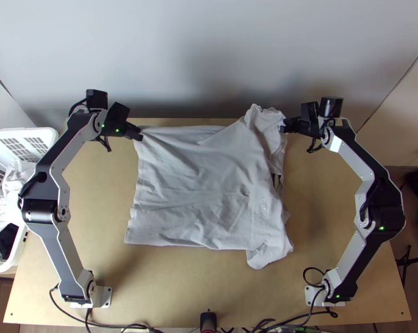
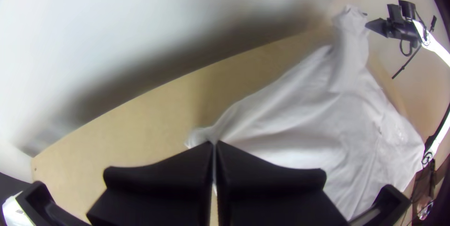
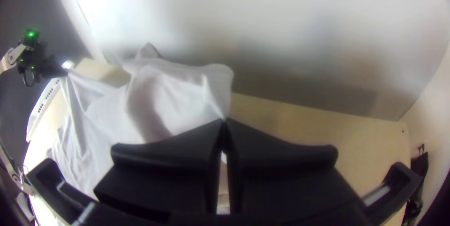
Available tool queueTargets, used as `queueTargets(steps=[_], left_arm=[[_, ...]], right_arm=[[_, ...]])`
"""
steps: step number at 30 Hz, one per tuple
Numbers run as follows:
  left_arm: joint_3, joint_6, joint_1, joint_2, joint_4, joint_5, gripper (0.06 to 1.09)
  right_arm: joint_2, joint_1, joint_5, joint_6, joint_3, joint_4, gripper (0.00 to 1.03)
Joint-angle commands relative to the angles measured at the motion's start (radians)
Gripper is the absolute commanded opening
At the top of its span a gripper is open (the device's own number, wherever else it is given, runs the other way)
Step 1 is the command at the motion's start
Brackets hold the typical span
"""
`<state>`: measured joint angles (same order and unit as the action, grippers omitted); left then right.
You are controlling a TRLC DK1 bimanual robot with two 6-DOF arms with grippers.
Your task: Fold the t-shirt
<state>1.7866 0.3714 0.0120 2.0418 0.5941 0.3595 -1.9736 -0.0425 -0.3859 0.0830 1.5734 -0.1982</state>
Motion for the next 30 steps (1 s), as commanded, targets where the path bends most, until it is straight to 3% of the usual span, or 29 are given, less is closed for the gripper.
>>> queueTargets(steps=[1, 30], left_arm=[[-0.033, 0.008, -0.03, -0.011, -0.004, 0.004, 0.09], [-0.463, 0.043, 0.009, -0.414, -0.197, 0.006, 0.09]], right_arm=[[0.019, 0.02, -0.002, 0.003, -0.03, 0.0, 0.03], [0.395, -0.01, 0.001, 0.1, -0.319, 0.005, 0.03]])
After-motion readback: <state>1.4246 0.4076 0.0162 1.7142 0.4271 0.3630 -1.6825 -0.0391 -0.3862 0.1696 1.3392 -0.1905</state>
